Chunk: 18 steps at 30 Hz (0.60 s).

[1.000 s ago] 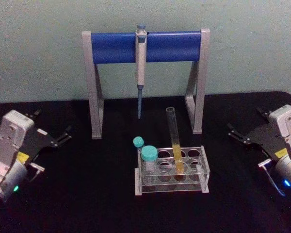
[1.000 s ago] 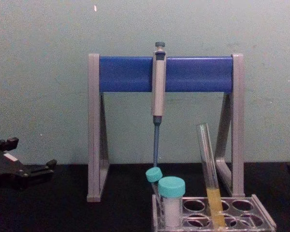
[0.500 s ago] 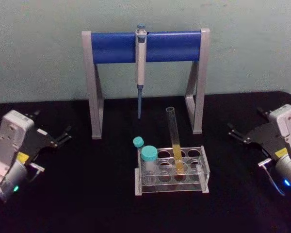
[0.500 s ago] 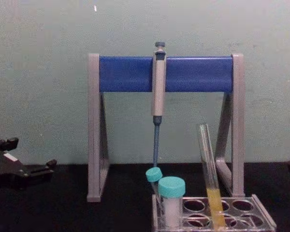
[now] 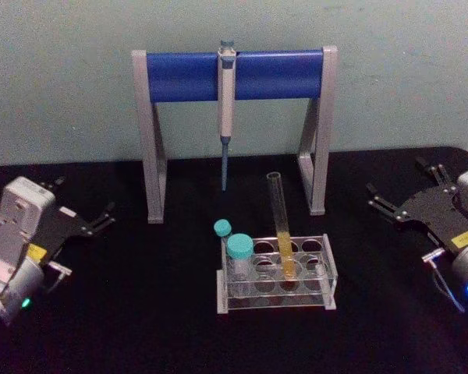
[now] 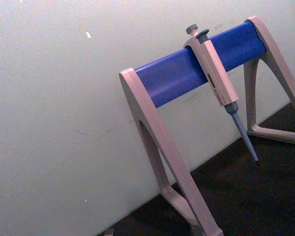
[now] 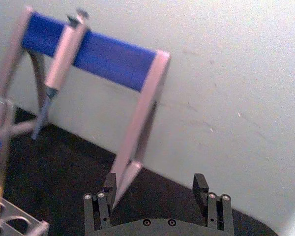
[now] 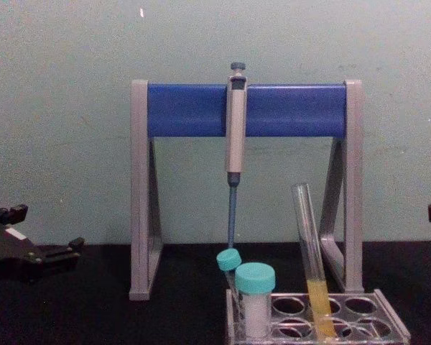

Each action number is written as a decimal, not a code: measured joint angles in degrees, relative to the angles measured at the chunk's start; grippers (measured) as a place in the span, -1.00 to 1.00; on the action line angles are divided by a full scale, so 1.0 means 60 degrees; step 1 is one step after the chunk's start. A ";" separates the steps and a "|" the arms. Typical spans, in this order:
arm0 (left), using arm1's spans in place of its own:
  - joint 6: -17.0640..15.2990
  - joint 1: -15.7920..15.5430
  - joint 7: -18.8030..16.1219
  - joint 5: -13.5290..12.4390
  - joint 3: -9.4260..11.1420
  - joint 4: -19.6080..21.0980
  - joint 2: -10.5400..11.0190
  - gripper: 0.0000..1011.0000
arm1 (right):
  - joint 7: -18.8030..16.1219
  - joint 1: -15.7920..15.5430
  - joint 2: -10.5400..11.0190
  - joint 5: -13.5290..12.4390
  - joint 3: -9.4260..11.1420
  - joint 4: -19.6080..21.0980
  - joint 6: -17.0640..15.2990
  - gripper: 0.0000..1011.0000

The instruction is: Pick up the test tube from the test tube rack, shake it, then place it back into the test tube rack.

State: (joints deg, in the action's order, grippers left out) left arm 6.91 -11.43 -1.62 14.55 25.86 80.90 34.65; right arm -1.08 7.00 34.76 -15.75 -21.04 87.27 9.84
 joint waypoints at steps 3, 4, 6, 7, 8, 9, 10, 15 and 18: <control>0.0000 0.0000 0.0000 0.0000 0.0000 0.0000 0.0000 0.98 | -0.0401 -0.0234 0.0065 -0.0262 0.0139 0.0361 0.0218 0.98; 0.0000 -0.0001 0.0000 0.0000 0.0000 0.0000 0.0000 0.98 | -0.0480 -0.0262 0.0074 -0.0314 0.0147 0.0412 0.0245 0.98; 0.0000 -0.0001 0.0000 0.0000 0.0000 0.0000 0.0000 0.98 | -0.0879 -0.0346 0.0122 -0.0509 0.0153 0.0593 0.0324 0.98; 0.0000 0.0001 0.0000 0.0001 0.0000 -0.0001 0.0000 0.98 | -0.0879 -0.0346 0.0122 -0.0509 0.0153 0.0593 0.0324 0.98; 0.0000 0.0000 0.0000 0.0000 0.0000 0.0000 0.0000 0.98 | -0.1182 -0.0375 0.0150 -0.0646 0.0129 0.0694 0.0362 0.98; 0.0000 0.0000 0.0000 0.0000 0.0000 0.0000 0.0000 0.98 | -0.1336 -0.0382 0.0162 -0.0711 0.0109 0.0737 0.0375 0.98; 0.0000 0.0000 0.0000 0.0000 0.0000 0.0000 0.0000 0.98 | -0.1497 -0.0382 0.0169 -0.0780 0.0083 0.0773 0.0385 0.98; 0.0000 0.0001 0.0000 0.0000 0.0000 0.0000 0.0000 0.98 | -0.2342 -0.0216 0.0128 -0.0936 -0.0174 0.0854 0.0329 0.98; 0.0000 0.0000 0.0000 0.0000 0.0000 0.0000 0.0000 0.98 | -0.2687 -0.0071 0.0020 -0.0903 -0.0335 0.0802 0.0242 0.98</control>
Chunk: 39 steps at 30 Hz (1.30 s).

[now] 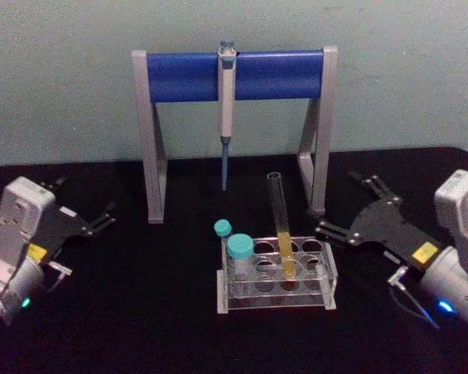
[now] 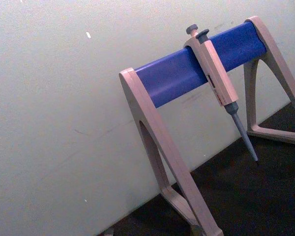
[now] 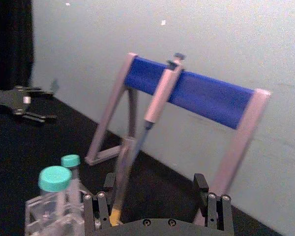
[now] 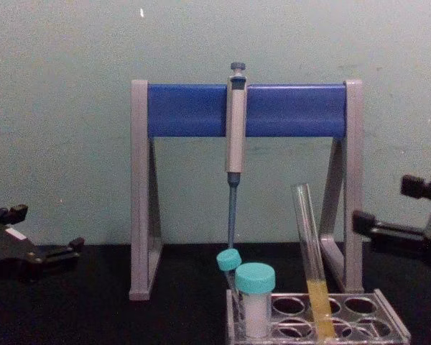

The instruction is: Pick up the test tube from the test tube rack, shake it, then place it back into the test tube rack.

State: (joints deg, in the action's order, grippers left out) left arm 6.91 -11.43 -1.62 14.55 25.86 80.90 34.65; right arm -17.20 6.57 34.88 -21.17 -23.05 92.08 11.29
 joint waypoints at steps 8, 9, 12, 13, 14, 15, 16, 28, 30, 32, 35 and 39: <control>0.0000 0.0001 0.0000 0.0000 0.0000 0.0000 0.0000 0.98 | -0.0678 0.0486 -0.0458 -0.0124 -0.0228 -0.0405 -0.0513 0.98; 0.0000 0.0000 0.0000 0.0000 0.0000 0.0000 0.0000 0.98 | -0.0730 0.0535 -0.0503 -0.0141 -0.0242 -0.0444 -0.0593 0.98; 0.0000 0.0000 0.0000 0.0000 0.0000 0.0000 0.0000 0.98 | -0.0927 0.0725 -0.0679 -0.0238 -0.0285 -0.0595 -0.0881 0.98; 0.0000 0.0000 0.0000 0.0000 0.0000 0.0000 0.0000 0.98 | -0.0970 0.0772 -0.0723 -0.0259 -0.0293 -0.0633 -0.0945 0.98; 0.0000 0.0000 0.0000 0.0000 0.0000 0.0000 -0.0001 0.98 | -0.1016 0.0819 -0.0769 -0.0286 -0.0299 -0.0671 -0.1022 0.98; 0.0000 0.0000 0.0000 0.0000 0.0000 0.0000 0.0000 0.98 | -0.1095 0.0904 -0.0864 -0.0339 -0.0303 -0.0748 -0.1156 0.98; 0.0000 0.0000 0.0000 0.0000 0.0000 0.0000 0.0000 0.98 | -0.1129 0.0943 -0.0907 -0.0358 -0.0303 -0.0782 -0.1221 0.98; 0.0000 0.0000 0.0000 -0.0001 0.0000 0.0000 0.0000 0.98 | -0.1398 0.1367 -0.1479 -0.0592 -0.0197 -0.1156 -0.2212 0.98; 0.0000 0.0000 0.0000 0.0000 0.0000 0.0000 0.0000 0.98 | -0.1415 0.1399 -0.1523 -0.0592 -0.0193 -0.1186 -0.2262 0.98; 0.0000 0.0000 0.0000 0.0000 0.0000 0.0000 0.0000 0.98 | -0.1430 0.1453 -0.1583 -0.0583 -0.0195 -0.1230 -0.2333 0.98; 0.0000 0.0001 0.0000 0.0000 0.0000 -0.0001 -0.0001 0.98 | -0.1441 0.1528 -0.1642 -0.0526 -0.0221 -0.1281 -0.2441 0.98; 0.0000 0.0000 0.0000 0.0000 0.0000 0.0000 0.0000 0.98 | -0.1457 0.1604 -0.1712 -0.0456 -0.0262 -0.1355 -0.2551 0.98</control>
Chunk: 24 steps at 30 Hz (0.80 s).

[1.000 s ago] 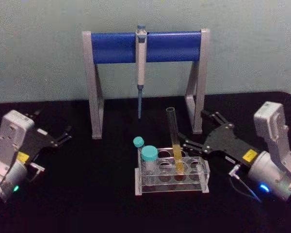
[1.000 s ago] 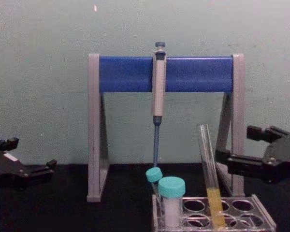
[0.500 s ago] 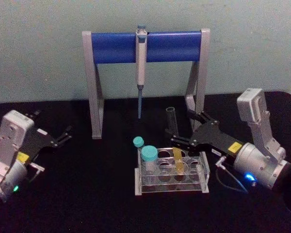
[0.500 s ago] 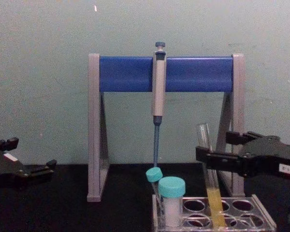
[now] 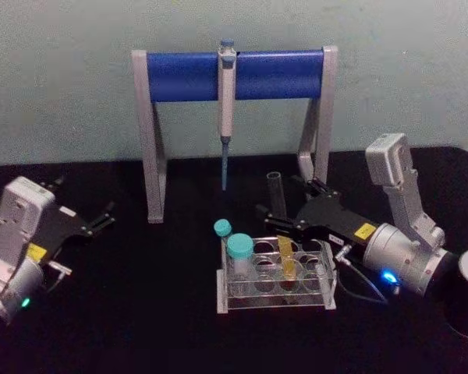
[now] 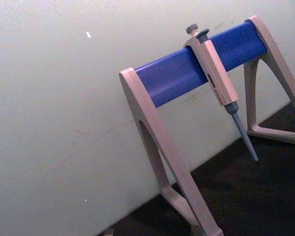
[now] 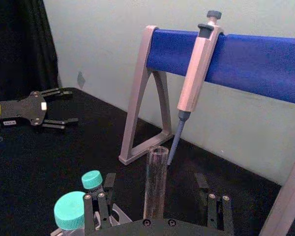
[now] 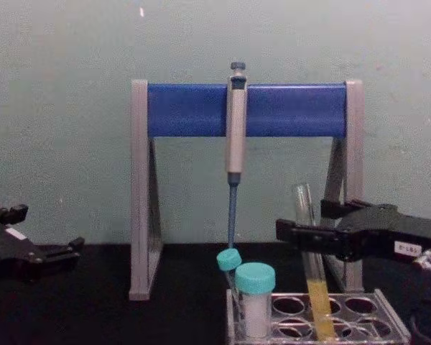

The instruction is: Pick up the test tube from the test tube rack, shake it, then place it back into the test tube rack.

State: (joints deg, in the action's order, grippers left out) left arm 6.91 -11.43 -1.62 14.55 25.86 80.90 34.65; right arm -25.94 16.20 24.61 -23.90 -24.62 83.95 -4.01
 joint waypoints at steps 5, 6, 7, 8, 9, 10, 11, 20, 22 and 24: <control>0.0000 0.0000 0.0000 -0.0001 0.0000 -0.0001 0.0000 0.98 | -0.0043 0.0100 -0.0074 0.0066 -0.0047 -0.0112 -0.0097 0.98; 0.0001 0.0000 0.0000 0.0000 0.0000 0.0000 0.0000 0.98 | -0.0046 0.0113 -0.0084 0.0070 -0.0050 -0.0129 -0.0105 0.98; 0.0000 0.0000 0.0000 0.0000 0.0000 0.0000 0.0000 0.98 | -0.0050 0.0124 -0.0092 0.0074 -0.0052 -0.0141 -0.0114 0.98; 0.0000 0.0000 0.0000 -0.0001 0.0000 0.0000 0.0000 0.98 | -0.0060 0.0139 -0.0102 0.0077 -0.0055 -0.0162 -0.0137 0.98; 0.0000 0.0000 0.0000 -0.0001 0.0000 0.0000 0.0000 0.98 | -0.0070 0.0148 -0.0109 0.0077 -0.0056 -0.0174 -0.0150 0.98; 0.0000 0.0000 0.0000 0.0000 0.0000 0.0000 0.0000 0.98 | -0.0070 0.0148 -0.0109 0.0077 -0.0056 -0.0174 -0.0150 0.98; 0.0000 0.0000 0.0000 -0.0001 0.0000 0.0000 0.0000 0.98 | -0.0102 0.0177 -0.0131 0.0075 -0.0064 -0.0219 -0.0186 0.98; 0.0000 0.0000 0.0000 0.0000 0.0000 0.0000 0.0000 0.98 | -0.0168 0.0206 -0.0155 0.0022 -0.0074 -0.0278 -0.0256 0.98; 0.0000 0.0000 0.0000 -0.0001 0.0000 0.0000 0.0000 0.98 | -0.0167 0.0206 -0.0154 0.0022 -0.0073 -0.0278 -0.0256 0.98; 0.0000 0.0000 0.0000 0.0000 0.0000 0.0000 0.0000 0.98 | -0.0164 0.0206 -0.0153 0.0022 -0.0073 -0.0278 -0.0256 0.98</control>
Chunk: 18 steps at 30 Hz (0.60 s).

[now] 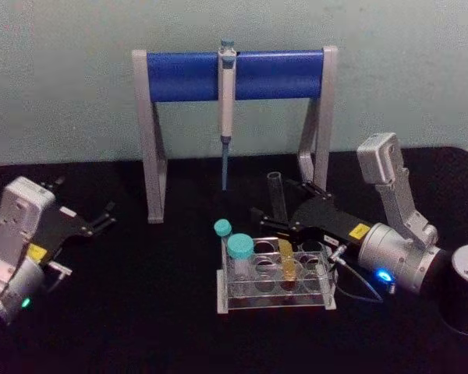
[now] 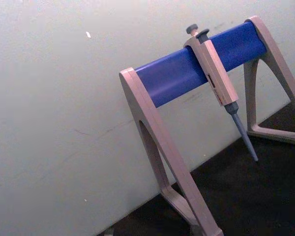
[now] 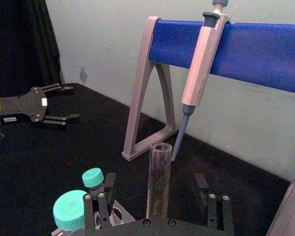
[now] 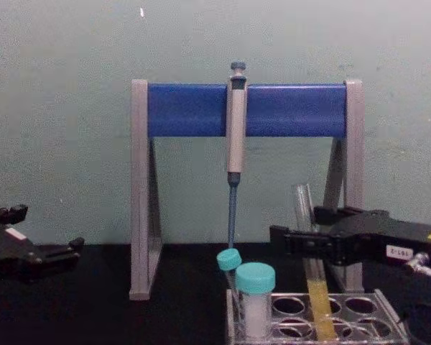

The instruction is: Pick up the test tube from the test tube rack, shake it, then place it back into the test tube rack.

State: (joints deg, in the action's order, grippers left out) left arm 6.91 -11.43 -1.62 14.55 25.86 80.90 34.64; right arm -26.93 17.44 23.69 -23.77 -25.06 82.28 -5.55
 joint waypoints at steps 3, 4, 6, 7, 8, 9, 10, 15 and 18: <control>0.0000 0.0000 0.0000 0.0000 0.0000 0.0000 0.0000 0.98 | 0.0005 -0.0001 0.0002 0.0000 0.0000 0.0000 0.0000 0.98; 0.0000 0.0000 0.0000 0.0000 0.0000 0.0000 0.0000 0.98 | 0.0007 -0.0001 0.0002 0.0000 0.0000 0.0000 0.0000 0.98; 0.0001 0.0000 0.0000 0.0000 0.0000 0.0000 0.0000 0.98 | 0.0012 -0.0001 0.0002 0.0001 0.0001 0.0000 0.0000 0.98; 0.0000 -0.0001 0.0000 0.0000 0.0000 0.0000 0.0000 0.98 | 0.0013 -0.0002 0.0002 0.0002 0.0001 0.0000 0.0000 0.98; 0.0000 0.0000 0.0000 0.0000 0.0000 0.0000 0.0000 0.98 | 0.0014 -0.0002 0.0002 0.0002 0.0001 0.0000 0.0000 0.98; 0.0000 0.0000 0.0000 0.0000 0.0000 0.0000 0.0000 0.98 | 0.0015 -0.0002 0.0003 0.0003 0.0000 0.0000 0.0000 0.98; 0.0000 0.0000 0.0000 0.0000 -0.0001 0.0000 0.0000 0.98 | 0.0016 -0.0003 0.0002 0.0003 0.0001 0.0000 0.0000 0.98; 0.0001 0.0000 0.0000 0.0000 0.0000 0.0000 0.0000 0.98 | 0.0023 -0.0006 0.0002 0.0006 0.0000 0.0002 0.0001 0.81; 0.0001 0.0000 0.0000 0.0000 0.0000 0.0000 0.0000 0.98 | 0.0027 -0.0006 0.0003 0.0007 0.0001 0.0004 0.0003 0.65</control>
State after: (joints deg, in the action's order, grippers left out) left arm 6.91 -11.43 -1.62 14.55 25.86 80.90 34.64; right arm -26.77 17.40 23.71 -23.72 -25.06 82.30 -5.54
